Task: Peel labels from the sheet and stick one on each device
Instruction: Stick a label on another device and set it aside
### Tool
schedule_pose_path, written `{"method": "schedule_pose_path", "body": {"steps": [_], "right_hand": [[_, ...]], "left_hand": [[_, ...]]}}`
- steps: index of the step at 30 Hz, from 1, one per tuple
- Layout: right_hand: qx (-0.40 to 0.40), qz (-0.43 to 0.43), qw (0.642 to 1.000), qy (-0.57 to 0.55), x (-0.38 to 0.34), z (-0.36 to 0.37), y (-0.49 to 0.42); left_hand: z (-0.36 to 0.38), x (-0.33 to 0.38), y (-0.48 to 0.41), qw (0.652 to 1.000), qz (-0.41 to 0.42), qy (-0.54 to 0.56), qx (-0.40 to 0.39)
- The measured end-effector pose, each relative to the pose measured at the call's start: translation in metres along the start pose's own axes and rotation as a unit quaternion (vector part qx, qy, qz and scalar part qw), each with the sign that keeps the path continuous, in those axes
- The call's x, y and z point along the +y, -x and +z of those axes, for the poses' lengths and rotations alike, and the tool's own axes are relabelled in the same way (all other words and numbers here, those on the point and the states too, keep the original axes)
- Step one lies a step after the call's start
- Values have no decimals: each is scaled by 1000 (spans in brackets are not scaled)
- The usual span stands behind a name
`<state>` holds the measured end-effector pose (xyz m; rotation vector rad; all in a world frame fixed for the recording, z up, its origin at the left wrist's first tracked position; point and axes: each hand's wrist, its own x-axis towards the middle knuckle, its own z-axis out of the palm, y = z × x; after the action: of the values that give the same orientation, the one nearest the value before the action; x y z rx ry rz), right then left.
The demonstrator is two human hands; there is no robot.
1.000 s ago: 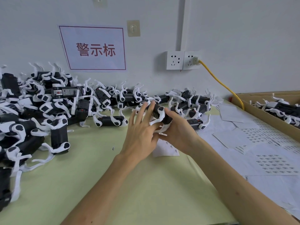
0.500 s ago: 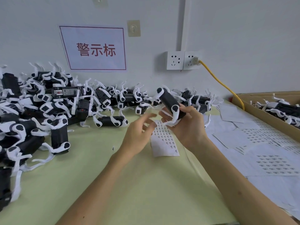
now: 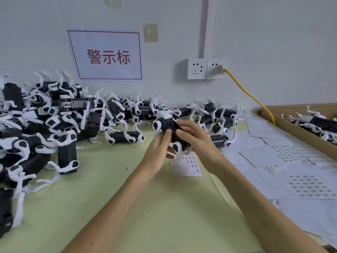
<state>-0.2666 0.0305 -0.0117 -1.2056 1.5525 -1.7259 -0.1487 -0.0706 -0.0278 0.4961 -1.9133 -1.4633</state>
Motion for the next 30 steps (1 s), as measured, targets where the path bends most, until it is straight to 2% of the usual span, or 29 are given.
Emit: {"method": "schedule_pose_path", "body": {"steps": [6,13,17,20,24,27,30], "right_hand": [[54,9,998,-7,0,1,-1],[7,14,996,-87,-7,-4,0],[11,12,994,-107,-10,-9,1],[17,3,995,-98,-10,-10,0],[33,-61,998,11,-2,-5,-2],[-11,-65,997,36,1,3,-2],[-28,-69,995,62,4,5,-2]], "left_hand": [[3,-6,7,983,96,-153,-15],[0,-4,7,982,117,-145,-14],[0,-4,8,983,128,-132,-24],[1,-3,7,991,83,-94,-41],[0,4,4,995,-39,27,-89],[-4,8,2,990,-78,101,-58],[-6,9,1,988,-83,122,-35]]}}
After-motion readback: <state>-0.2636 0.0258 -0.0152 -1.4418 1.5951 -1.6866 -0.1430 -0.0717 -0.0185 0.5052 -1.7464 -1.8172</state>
